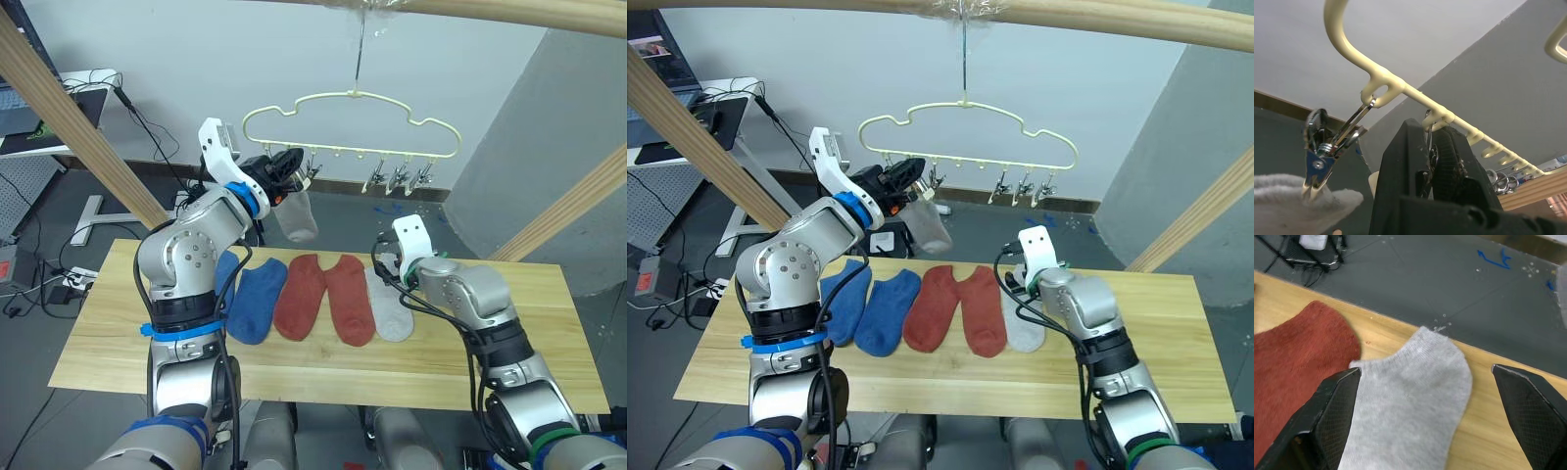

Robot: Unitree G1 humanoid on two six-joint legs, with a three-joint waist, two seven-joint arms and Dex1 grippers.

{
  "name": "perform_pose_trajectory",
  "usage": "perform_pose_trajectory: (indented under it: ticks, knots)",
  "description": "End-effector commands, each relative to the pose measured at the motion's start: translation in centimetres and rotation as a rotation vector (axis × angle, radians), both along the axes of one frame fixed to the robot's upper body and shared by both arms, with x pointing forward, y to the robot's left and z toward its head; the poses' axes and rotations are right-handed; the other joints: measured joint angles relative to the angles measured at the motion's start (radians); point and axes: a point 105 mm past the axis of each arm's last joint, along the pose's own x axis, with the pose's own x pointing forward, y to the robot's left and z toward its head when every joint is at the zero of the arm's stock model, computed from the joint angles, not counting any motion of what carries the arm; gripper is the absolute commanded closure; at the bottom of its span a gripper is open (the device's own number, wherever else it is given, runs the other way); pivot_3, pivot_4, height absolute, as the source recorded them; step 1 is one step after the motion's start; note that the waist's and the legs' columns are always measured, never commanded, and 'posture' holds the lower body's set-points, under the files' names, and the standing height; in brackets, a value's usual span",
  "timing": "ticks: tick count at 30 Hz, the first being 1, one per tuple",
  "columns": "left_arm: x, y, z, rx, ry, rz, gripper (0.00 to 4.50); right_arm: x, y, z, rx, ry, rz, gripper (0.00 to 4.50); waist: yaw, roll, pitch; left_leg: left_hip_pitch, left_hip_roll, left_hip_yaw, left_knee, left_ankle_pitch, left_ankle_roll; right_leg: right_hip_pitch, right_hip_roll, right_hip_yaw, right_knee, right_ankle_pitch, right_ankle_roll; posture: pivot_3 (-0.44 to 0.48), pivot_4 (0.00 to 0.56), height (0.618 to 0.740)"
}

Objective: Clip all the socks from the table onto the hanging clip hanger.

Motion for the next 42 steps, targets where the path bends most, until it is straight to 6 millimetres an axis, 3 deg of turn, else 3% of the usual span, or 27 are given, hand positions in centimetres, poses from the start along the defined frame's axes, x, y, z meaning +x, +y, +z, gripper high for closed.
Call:
perform_pose_trajectory:
  ticks: [1, 10, 20, 28, 34, 37, 42]
  knots:
    - [-0.6, 0.1, 1.2, 0.017, -0.052, -0.009, 4.33, 0.9, -0.4, 0.9, 0.005, -0.052, -0.045, 0.03, 0.000, 0.000, 0.000, 0.000, 0.000, 0.000, 0.000, 0.000, 0.000, 0.000, 0.000, 0.000, 0.000, 0.000, 0.000, -0.033, 0.266, 0.740]
    - [-0.8, 0.1, 0.9, 0.042, -0.051, -0.008, 4.33, 1.3, -0.9, -0.2, -0.004, -0.030, -0.107, 0.03, 0.001, 0.000, 0.000, 0.000, 0.000, 0.000, 0.000, 0.000, 0.000, 0.000, 0.000, 0.000, 0.000, 0.000, 0.000, -0.019, 0.264, 0.740]
    - [-0.9, 0.1, 0.9, 0.053, -0.053, -0.007, 4.33, 1.2, 0.4, -2.0, 0.011, 0.020, -0.115, 0.03, 0.002, 0.000, 0.000, 0.000, 0.000, 0.000, 0.000, 0.000, 0.000, 0.000, 0.000, 0.000, 0.000, 0.000, 0.000, -0.008, 0.266, 0.740]
    - [-0.9, 0.0, 0.9, 0.063, -0.052, -0.007, 4.33, 1.6, -0.6, -3.6, -0.028, 0.028, -0.159, 0.03, 0.002, 0.000, 0.000, 0.000, 0.000, 0.000, 0.000, 0.000, 0.000, 0.000, 0.000, -0.001, 0.001, 0.000, 0.000, -0.004, 0.267, 0.740]
    - [-0.9, 0.1, 0.9, 0.067, -0.050, -0.007, 4.33, 1.0, 0.1, -4.8, 0.041, 0.097, -0.163, 0.03, 0.002, 0.000, 0.000, 0.001, 0.000, 0.000, 0.000, 0.000, 0.000, 0.001, 0.000, -0.001, 0.001, 0.001, 0.000, -0.002, 0.267, 0.740]
    - [-1.0, 0.1, 0.9, 0.067, -0.049, -0.008, 4.33, 0.8, 0.1, -5.0, 0.062, 0.114, -0.175, 0.64, 0.002, 0.000, 0.000, 0.001, 0.000, 0.000, 0.000, 0.000, 0.000, 0.001, 0.000, -0.001, 0.002, 0.001, 0.000, -0.002, 0.267, 0.740]
    - [-1.0, 0.2, 0.8, 0.067, -0.046, -0.011, 4.33, 0.7, 0.0, -5.0, 0.070, 0.123, -0.182, 2.40, 0.003, 0.000, 0.000, 0.001, 0.000, 0.000, 0.000, 0.000, 0.000, 0.001, 0.000, -0.001, 0.001, 0.001, 0.000, -0.005, 0.269, 0.740]
